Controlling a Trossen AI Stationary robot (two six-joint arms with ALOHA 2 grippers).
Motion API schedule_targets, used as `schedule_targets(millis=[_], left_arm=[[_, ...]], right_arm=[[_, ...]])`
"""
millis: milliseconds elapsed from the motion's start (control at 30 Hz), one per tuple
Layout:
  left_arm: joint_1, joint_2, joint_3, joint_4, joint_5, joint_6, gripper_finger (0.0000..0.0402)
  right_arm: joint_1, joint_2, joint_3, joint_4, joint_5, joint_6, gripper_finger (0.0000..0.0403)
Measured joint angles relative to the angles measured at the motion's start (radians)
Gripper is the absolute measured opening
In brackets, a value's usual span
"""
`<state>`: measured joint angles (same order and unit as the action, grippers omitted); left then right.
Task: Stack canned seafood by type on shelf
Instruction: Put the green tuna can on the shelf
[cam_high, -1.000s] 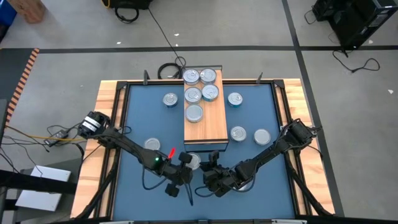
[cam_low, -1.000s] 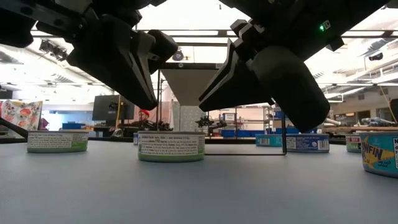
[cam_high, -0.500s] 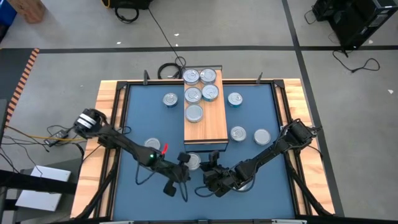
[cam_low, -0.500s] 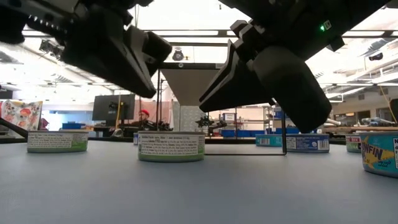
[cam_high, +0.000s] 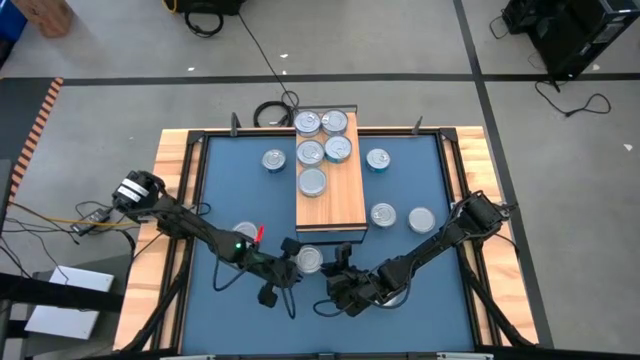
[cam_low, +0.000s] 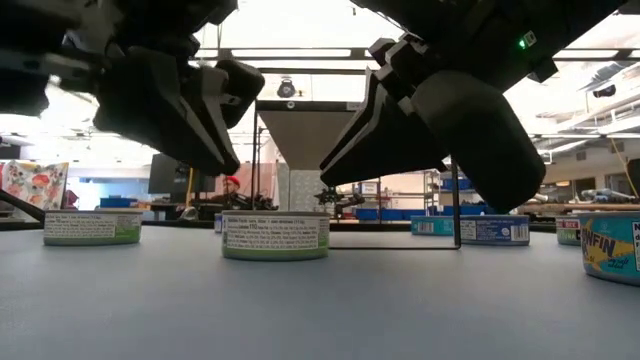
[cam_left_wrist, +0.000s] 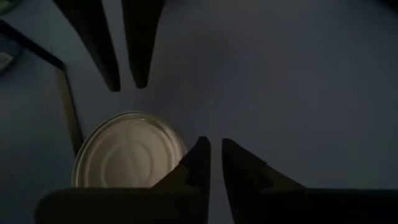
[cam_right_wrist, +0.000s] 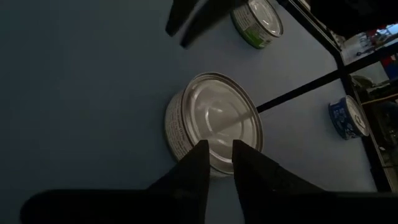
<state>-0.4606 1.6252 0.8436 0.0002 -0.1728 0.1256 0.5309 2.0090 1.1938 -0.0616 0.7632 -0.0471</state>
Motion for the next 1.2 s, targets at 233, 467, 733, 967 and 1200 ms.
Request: schedule_targets(millis=[233, 467, 733, 967, 1200], left_arm=[[0.0, 0.041, 0.0, -0.003, -0.105, 0.056, 0.0096], [0.001, 0.077, 0.0, -0.017, -0.167, 0.056, 0.011], [0.001, 0.078, 0.001, -0.03, -0.195, 0.055, 0.0062], [0.0, 0.078, 0.003, -0.025, -0.179, 0.05, 0.0006], [0.001, 0.08, 0.084, -0.023, -0.118, -0.027, 0.0002]], right_arm=[[-0.003, 0.0, 0.0, 0.0, 0.0, 0.001, 0.0081], [-0.003, 0.0, 0.0, 0.0, 0.0, 0.003, 0.0082], [-0.003, 0.0, 0.0, 0.0, 0.0, 0.002, 0.008], [-0.003, 0.0, 0.0, 0.0, 0.0, 0.0, 0.0084], [0.01, 0.0, 0.0, 0.0, 0.001, 0.0, 0.0127]])
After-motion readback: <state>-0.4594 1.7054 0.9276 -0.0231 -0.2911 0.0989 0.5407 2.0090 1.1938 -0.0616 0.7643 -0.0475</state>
